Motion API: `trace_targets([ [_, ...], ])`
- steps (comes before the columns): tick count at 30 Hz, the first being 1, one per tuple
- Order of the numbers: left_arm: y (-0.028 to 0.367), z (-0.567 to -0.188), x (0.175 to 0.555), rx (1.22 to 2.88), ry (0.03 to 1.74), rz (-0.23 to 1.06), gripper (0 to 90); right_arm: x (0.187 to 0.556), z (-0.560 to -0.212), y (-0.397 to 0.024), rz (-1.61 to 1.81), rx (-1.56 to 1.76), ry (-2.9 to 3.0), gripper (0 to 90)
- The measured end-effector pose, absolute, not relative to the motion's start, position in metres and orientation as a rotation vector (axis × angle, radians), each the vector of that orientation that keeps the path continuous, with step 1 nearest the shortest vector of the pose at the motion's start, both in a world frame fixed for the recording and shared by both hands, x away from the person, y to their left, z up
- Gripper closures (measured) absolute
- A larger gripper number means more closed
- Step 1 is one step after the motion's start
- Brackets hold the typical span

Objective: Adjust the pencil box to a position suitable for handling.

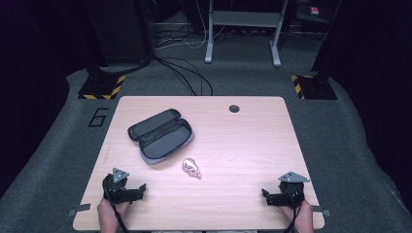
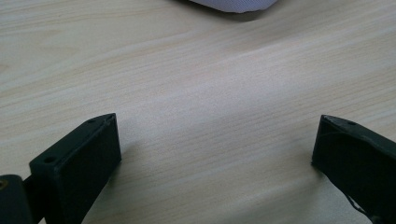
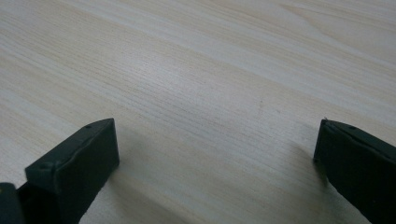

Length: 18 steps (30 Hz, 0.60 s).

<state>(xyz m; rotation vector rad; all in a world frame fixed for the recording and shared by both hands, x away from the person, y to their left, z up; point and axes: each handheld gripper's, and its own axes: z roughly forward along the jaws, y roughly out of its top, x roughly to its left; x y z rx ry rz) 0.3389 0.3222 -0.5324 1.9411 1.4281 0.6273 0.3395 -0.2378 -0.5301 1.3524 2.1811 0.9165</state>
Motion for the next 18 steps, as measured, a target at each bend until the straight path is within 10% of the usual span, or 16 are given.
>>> trace_targets([
  [18, 0.3221, -0.5320, 0.3396, 1.942, 1.433, 0.624, 1.2, 0.3420, -0.5270, -0.2354, 0.878, 1.382, 2.165, 0.0],
])
